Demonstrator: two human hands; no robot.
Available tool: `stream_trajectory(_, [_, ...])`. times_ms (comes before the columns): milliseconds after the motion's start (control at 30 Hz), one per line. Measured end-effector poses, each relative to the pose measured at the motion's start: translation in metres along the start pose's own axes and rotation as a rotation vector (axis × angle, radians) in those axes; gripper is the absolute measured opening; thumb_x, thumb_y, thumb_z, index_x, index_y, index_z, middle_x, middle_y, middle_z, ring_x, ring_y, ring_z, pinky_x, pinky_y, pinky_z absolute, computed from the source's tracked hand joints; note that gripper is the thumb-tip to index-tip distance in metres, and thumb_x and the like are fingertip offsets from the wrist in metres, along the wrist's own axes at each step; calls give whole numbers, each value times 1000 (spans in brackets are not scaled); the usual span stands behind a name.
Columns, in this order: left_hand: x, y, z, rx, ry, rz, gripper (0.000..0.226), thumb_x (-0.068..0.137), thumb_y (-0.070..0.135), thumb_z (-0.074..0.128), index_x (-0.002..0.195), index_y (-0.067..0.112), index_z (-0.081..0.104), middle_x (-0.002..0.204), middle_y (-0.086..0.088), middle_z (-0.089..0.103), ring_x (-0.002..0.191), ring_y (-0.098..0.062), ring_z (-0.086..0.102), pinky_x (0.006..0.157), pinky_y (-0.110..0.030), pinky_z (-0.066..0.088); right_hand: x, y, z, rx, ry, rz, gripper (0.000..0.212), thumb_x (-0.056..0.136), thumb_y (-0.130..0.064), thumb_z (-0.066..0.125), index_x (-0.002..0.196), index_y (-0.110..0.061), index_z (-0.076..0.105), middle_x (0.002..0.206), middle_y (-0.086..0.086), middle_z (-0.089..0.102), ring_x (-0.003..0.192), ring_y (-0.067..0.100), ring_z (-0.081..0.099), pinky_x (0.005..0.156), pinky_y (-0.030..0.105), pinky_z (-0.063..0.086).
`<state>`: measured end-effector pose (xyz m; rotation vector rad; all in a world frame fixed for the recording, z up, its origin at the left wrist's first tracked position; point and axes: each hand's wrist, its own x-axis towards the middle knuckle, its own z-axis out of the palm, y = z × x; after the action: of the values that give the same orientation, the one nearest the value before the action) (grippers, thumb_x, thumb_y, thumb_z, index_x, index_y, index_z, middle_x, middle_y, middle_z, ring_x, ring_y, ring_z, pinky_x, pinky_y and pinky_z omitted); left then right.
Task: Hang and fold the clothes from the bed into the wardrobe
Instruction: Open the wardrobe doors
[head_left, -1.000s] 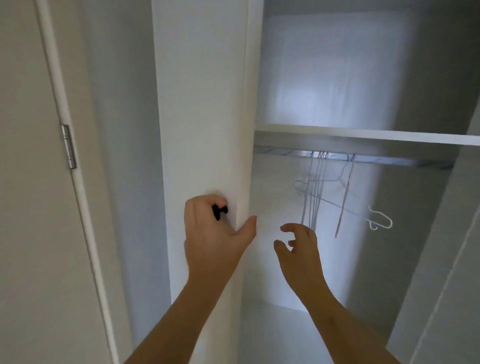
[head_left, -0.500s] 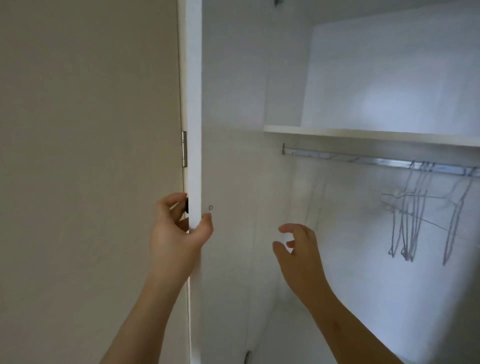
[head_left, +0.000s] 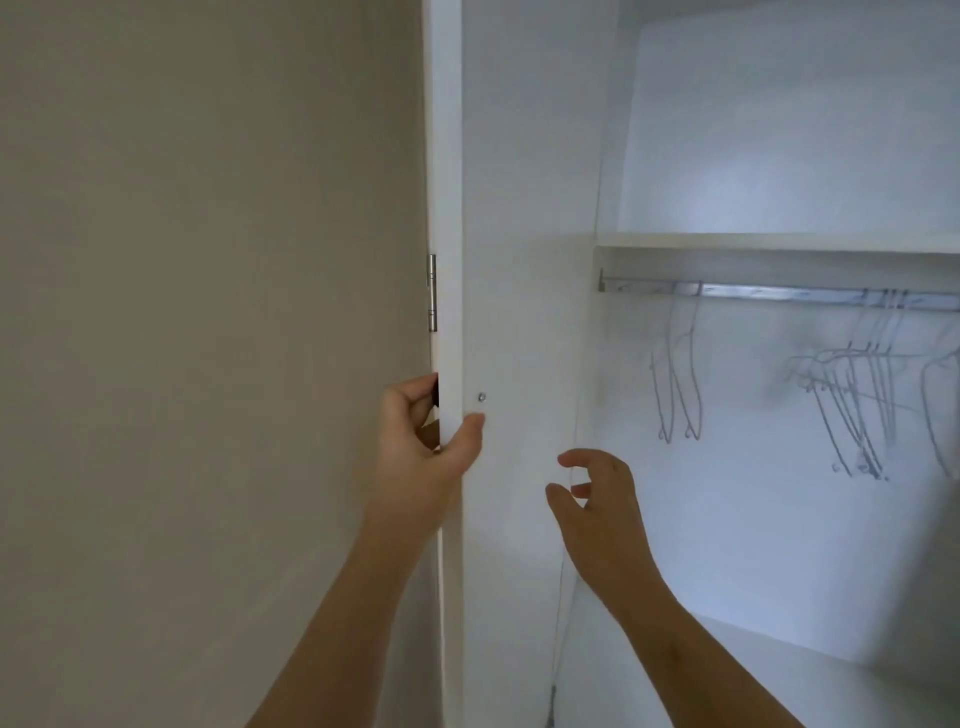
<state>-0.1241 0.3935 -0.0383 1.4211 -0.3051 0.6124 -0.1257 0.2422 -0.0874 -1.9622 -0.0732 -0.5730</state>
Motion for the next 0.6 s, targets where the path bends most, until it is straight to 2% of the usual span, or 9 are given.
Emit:
stream_trajectory(100, [1, 2, -2, -6, -27, -4, 35, 82, 5, 66, 99, 31, 49, 108, 11, 65, 89, 1, 67, 69, -15, 54, -10, -5, 1, -38, 52, 15, 24, 91, -16, 55, 106, -31, 43, 119, -12, 36, 99, 5, 46, 64, 4, 36])
stream_trajectory(167, [-2, 7, -3, 59, -73, 20, 41, 83, 8, 65, 113, 30, 46, 124, 1, 58, 102, -1, 62, 82, -22, 54, -18, -8, -3, -62, 91, 29, 25, 91, -16, 55, 106, -31, 43, 119, -12, 36, 98, 4, 46, 63, 2, 38])
stream_trajectory(233, [-8, 13, 0, 351, -90, 181, 68, 81, 19, 70, 137, 26, 32, 150, -6, 30, 132, -13, 39, 105, -38, 38, -27, -10, -11, -80, 142, 54, 25, 91, -16, 55, 106, -32, 43, 119, -13, 35, 97, 4, 46, 62, 2, 39])
stream_trajectory(300, [-22, 18, 11, 565, -73, 428, 84, 79, 32, 69, 143, 29, 15, 153, -1, 3, 142, -25, 15, 111, -46, 27, -41, -8, -24, -104, 203, 91, 25, 91, -16, 56, 106, -32, 43, 118, -13, 35, 97, 4, 46, 62, 1, 39])
stream_trajectory(367, [-39, 27, 28, 520, -64, 591, 72, 79, 37, 62, 138, 26, 23, 148, -2, 9, 141, -32, 17, 109, -51, 29, -58, -4, -41, -136, 267, 138, 25, 91, -17, 56, 106, -32, 42, 118, -13, 35, 98, 5, 47, 63, 1, 37])
stream_trajectory(433, [-60, 32, 51, 388, -153, 603, 56, 81, 35, 59, 131, 21, 39, 144, -6, 29, 136, -26, 28, 108, -40, 30, -81, -2, -64, -181, 341, 181, 24, 92, -19, 55, 106, -33, 42, 119, -14, 35, 97, 3, 47, 63, 1, 36])
stream_trajectory(500, [-88, 38, 76, 251, -364, 452, 49, 81, 29, 58, 128, 17, 48, 137, -3, 45, 127, -14, 36, 103, -19, 27, -112, -1, -93, -237, 421, 239, 24, 92, -21, 54, 106, -36, 41, 118, -18, 33, 96, 1, 46, 61, 2, 36])
stream_trajectory(533, [-105, 39, 89, 186, -482, 365, 45, 83, 27, 57, 126, 18, 49, 131, 5, 48, 123, -8, 39, 98, -11, 27, -129, -1, -108, -263, 466, 271, 23, 93, -22, 53, 106, -37, 40, 117, -19, 32, 95, 0, 46, 59, 2, 36])
stream_trajectory(600, [-146, 43, 113, 87, -667, 237, 37, 87, 23, 60, 121, 30, 47, 118, 26, 44, 115, -2, 43, 91, -7, 29, -171, -2, -141, -303, 565, 333, 24, 93, -21, 52, 106, -36, 40, 116, -19, 33, 91, 0, 46, 60, 2, 36])
